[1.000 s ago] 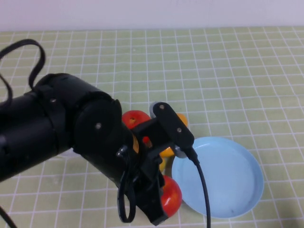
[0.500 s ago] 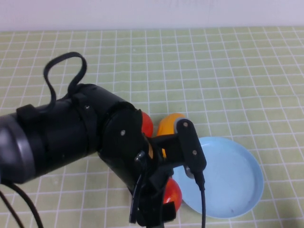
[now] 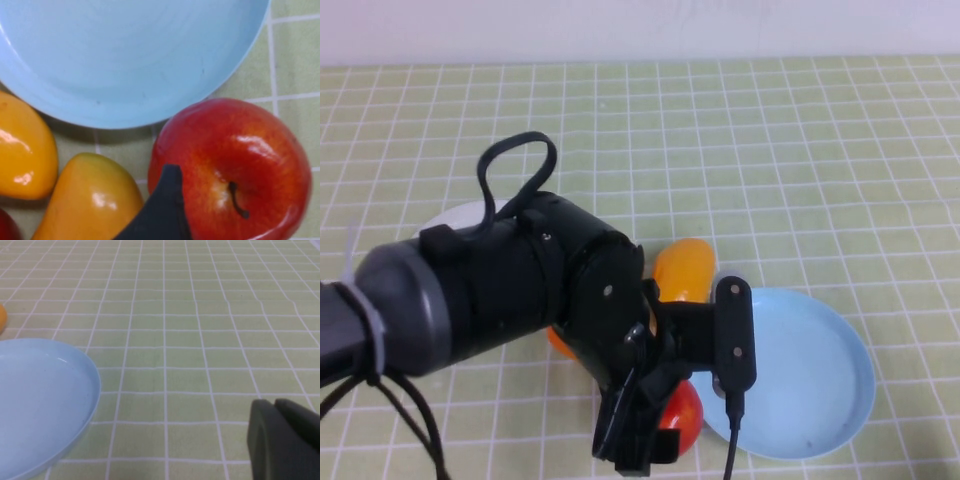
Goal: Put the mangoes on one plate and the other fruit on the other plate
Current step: Put one type of fruit in the left plate
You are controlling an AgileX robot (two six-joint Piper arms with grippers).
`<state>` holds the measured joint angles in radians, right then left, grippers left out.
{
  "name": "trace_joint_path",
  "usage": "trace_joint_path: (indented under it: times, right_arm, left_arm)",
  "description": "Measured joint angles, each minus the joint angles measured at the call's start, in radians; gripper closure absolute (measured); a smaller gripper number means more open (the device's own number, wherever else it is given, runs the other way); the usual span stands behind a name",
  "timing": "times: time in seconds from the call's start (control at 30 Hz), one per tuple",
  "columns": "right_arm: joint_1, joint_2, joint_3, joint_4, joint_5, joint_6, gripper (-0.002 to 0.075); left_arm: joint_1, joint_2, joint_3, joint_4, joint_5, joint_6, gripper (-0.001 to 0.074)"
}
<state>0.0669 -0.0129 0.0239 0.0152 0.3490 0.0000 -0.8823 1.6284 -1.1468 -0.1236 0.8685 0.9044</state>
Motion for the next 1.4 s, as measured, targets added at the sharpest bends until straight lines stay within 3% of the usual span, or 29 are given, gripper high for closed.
trace_joint_path:
  times: [0.7, 0.9, 1.27, 1.4]
  right_arm:
    - [0.000, 0.000, 0.000, 0.000, 0.000, 0.000, 0.0743]
    - [0.000, 0.000, 0.000, 0.000, 0.000, 0.000, 0.0743]
    - [0.000, 0.000, 0.000, 0.000, 0.000, 0.000, 0.0743]
    - [0.000, 0.000, 0.000, 0.000, 0.000, 0.000, 0.0743]
  left_arm:
    - [0.000, 0.079, -0.006, 0.040, -0.064, 0.004, 0.0066]
    - [-0.002, 0.080, -0.006, 0.040, -0.065, 0.004, 0.0155]
    - [-0.004, 0.026, -0.014, 0.042, -0.025, -0.028, 0.0154]
    - [0.049, -0.045, -0.059, 0.032, -0.001, -0.098, 0.0154]
